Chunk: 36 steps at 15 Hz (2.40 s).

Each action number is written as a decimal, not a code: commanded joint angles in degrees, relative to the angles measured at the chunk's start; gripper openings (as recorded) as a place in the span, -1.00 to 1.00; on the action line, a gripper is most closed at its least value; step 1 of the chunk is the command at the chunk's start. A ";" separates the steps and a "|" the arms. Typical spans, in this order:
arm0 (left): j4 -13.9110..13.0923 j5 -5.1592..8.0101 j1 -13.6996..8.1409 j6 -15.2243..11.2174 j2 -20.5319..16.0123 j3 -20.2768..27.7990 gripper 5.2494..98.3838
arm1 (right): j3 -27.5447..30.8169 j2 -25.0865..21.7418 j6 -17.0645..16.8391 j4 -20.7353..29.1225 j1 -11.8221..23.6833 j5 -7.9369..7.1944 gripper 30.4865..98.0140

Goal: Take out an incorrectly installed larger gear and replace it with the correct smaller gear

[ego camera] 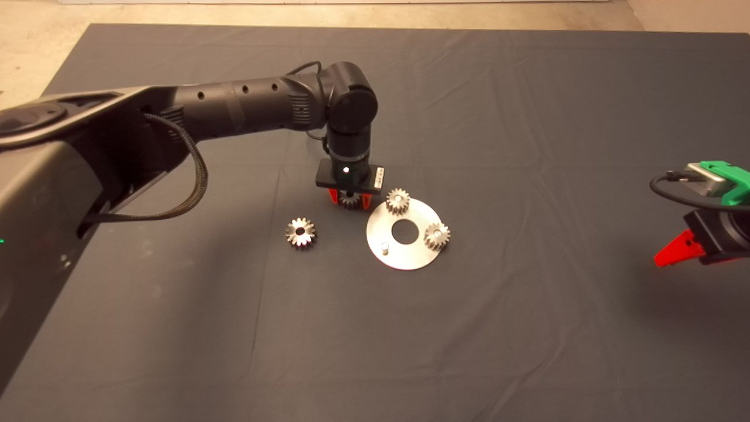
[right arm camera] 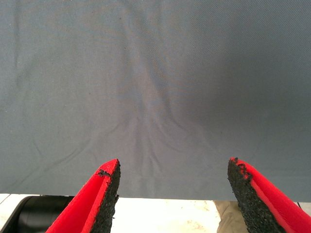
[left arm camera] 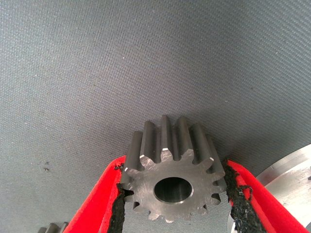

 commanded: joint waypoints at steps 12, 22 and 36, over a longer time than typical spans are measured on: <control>-0.13 1.98 -2.41 0.65 0.10 0.22 -0.31 | 0.16 1.58 1.01 0.59 0.91 0.00 -0.15; -0.22 2.20 -3.68 0.45 0.37 0.75 -0.41 | -0.02 1.58 1.01 0.50 0.82 0.09 -0.15; -6.90 7.17 -12.25 -9.18 -0.95 13.37 -0.55 | -0.37 1.67 0.75 0.48 0.82 0.00 -0.15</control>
